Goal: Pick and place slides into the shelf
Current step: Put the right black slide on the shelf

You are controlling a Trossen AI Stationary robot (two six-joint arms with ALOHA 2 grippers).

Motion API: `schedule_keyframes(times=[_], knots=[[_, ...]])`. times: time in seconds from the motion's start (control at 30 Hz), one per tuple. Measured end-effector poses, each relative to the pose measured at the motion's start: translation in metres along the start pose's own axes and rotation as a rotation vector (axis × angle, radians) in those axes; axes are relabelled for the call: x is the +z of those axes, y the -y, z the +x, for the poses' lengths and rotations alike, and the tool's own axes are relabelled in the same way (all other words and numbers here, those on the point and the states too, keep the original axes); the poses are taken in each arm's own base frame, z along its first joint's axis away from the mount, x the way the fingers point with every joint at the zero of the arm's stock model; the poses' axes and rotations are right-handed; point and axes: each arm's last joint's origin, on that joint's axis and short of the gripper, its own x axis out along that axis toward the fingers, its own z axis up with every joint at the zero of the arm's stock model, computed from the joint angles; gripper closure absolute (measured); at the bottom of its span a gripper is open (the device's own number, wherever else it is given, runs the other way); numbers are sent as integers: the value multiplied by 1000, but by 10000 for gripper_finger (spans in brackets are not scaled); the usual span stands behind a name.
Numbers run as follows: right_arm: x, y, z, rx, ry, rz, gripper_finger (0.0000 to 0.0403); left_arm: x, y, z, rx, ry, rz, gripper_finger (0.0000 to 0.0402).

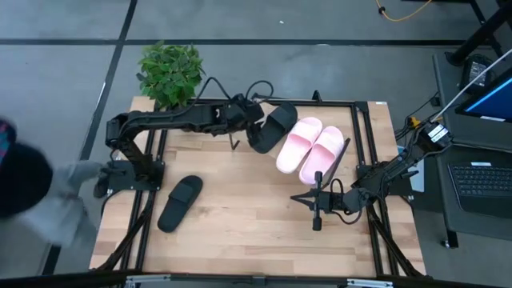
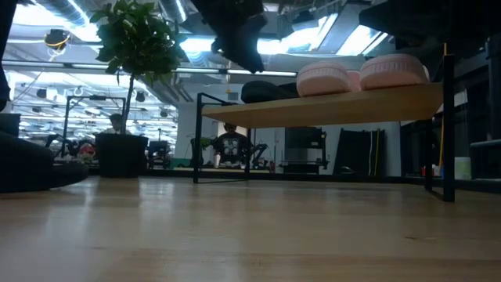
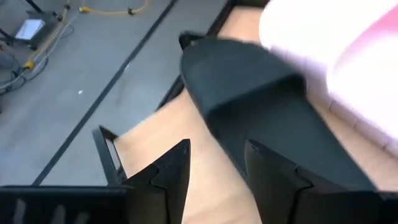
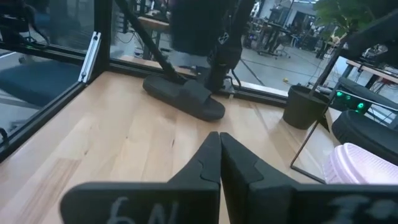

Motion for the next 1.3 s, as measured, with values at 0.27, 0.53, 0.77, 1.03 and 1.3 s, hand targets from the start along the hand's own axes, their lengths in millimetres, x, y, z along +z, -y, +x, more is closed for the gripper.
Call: schedule_keyframes(times=[0.27, 0.53, 0.77, 1.03, 1.3], knots=[[0, 0, 0, 0, 1, 1, 399, -6, -4, 4, 72, -61, 49, 334], [3, -3, -1, 98, 34, 16, 399, -10, -16, 12, 99, -103, 63, 391], [8, -12, -9, 178, 73, 0, 399, -13, -28, 16, 116, -137, 53, 398], [18, -30, -35, 292, 127, 20, 399, -26, -32, 30, 74, -172, 89, 401], [16, -51, -76, 102, 72, 65, 399, -30, -32, 37, -4, -131, 130, 401]])
